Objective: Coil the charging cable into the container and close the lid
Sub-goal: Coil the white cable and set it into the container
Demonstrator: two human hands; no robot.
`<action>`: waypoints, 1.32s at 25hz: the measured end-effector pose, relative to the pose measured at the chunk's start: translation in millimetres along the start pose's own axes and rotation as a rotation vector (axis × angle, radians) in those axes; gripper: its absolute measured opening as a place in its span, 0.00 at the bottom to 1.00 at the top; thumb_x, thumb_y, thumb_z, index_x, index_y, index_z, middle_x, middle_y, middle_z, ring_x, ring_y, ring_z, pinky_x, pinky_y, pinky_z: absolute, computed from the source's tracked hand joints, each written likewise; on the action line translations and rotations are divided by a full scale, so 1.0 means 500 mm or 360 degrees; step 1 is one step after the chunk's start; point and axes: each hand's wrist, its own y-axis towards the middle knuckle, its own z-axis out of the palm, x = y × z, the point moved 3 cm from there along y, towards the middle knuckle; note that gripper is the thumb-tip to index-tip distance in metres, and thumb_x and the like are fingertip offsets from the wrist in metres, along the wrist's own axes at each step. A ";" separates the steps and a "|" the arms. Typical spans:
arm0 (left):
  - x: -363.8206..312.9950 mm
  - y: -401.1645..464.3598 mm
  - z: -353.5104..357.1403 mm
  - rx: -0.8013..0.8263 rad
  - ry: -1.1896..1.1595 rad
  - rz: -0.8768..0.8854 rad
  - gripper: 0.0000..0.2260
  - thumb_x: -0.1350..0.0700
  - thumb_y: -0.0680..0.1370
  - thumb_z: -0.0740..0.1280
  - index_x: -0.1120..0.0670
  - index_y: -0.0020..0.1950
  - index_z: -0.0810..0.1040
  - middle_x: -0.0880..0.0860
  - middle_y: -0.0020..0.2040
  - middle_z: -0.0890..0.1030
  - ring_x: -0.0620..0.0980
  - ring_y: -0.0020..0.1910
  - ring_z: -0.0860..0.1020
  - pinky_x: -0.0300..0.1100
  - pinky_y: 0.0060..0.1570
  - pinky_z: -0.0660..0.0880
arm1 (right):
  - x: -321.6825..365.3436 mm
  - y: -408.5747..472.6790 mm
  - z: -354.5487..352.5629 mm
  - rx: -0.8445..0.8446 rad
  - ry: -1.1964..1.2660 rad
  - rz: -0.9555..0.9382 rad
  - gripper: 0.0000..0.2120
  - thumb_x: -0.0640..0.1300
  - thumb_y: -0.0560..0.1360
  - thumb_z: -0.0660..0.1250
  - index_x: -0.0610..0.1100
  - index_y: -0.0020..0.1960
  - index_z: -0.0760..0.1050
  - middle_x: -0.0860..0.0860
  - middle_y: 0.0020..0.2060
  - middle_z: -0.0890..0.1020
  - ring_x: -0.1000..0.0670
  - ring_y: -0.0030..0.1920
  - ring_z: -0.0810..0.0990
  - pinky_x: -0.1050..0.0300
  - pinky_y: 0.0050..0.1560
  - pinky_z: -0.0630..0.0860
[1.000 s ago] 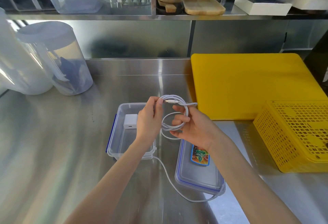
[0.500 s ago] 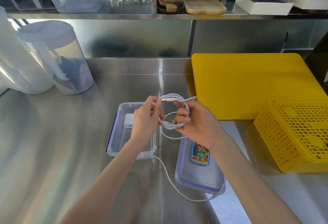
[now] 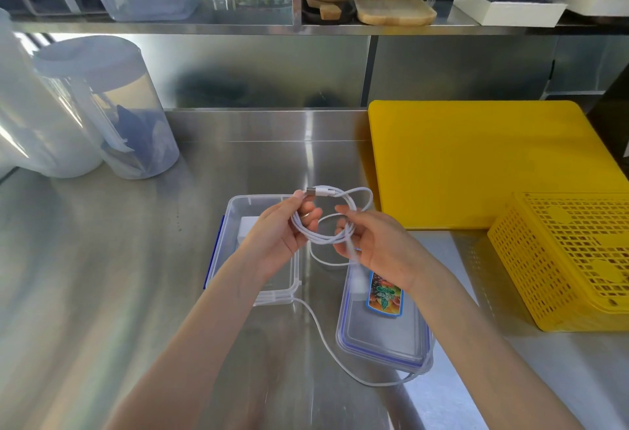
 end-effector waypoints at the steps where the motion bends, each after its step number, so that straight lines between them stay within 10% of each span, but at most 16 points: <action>1: 0.001 0.000 0.002 0.0065 0.0066 -0.0011 0.09 0.57 0.79 0.58 0.57 0.43 0.76 0.47 0.24 0.79 0.41 0.25 0.79 0.32 0.28 0.77 | -0.002 0.000 0.000 -0.0008 -0.0058 0.0004 0.07 0.41 0.77 0.59 0.42 0.43 0.73 0.50 0.27 0.75 0.53 0.31 0.76 0.57 0.41 0.77; 9: -0.003 -0.015 0.004 0.0406 0.0626 -0.0145 0.10 0.59 0.79 0.56 0.56 0.49 0.77 0.50 0.34 0.84 0.48 0.37 0.84 0.40 0.41 0.81 | 0.016 0.000 -0.022 -0.0043 -0.0676 -0.0239 0.09 0.42 0.79 0.55 0.45 0.53 0.74 0.56 0.21 0.69 0.56 0.26 0.69 0.57 0.41 0.72; 13: 0.002 -0.030 0.021 0.0650 0.0797 -0.0325 0.13 0.51 0.78 0.56 0.55 0.46 0.79 0.49 0.35 0.84 0.46 0.34 0.82 0.39 0.38 0.80 | 0.028 -0.003 -0.010 0.0008 -0.1385 -0.0295 0.09 0.44 0.79 0.56 0.49 0.55 0.73 0.42 0.39 0.80 0.44 0.40 0.78 0.54 0.45 0.77; 19: 0.008 -0.018 0.019 0.0489 0.0910 -0.0013 0.17 0.52 0.80 0.55 0.52 0.33 0.72 0.44 0.25 0.66 0.40 0.21 0.61 0.31 0.23 0.59 | 0.022 -0.003 -0.004 0.0114 -0.1672 -0.0293 0.13 0.46 0.77 0.59 0.49 0.61 0.69 0.47 0.46 0.80 0.48 0.48 0.80 0.51 0.53 0.77; 26: -0.007 -0.003 -0.001 0.0412 0.0731 0.0072 0.16 0.45 0.77 0.56 0.53 0.34 0.66 0.46 0.25 0.64 0.41 0.19 0.61 0.30 0.20 0.62 | 0.005 -0.012 -0.007 0.0190 -0.1479 0.0097 0.11 0.49 0.79 0.54 0.44 0.52 0.72 0.49 0.39 0.81 0.51 0.39 0.82 0.57 0.45 0.80; 33: -0.040 0.008 -0.061 0.0000 0.0545 0.0422 0.12 0.54 0.78 0.61 0.52 0.34 0.66 0.42 0.23 0.63 0.39 0.19 0.59 0.29 0.19 0.57 | 0.035 -0.021 -0.026 0.0058 -0.1663 -0.0248 0.10 0.41 0.78 0.57 0.43 0.55 0.74 0.53 0.30 0.74 0.57 0.31 0.73 0.67 0.34 0.72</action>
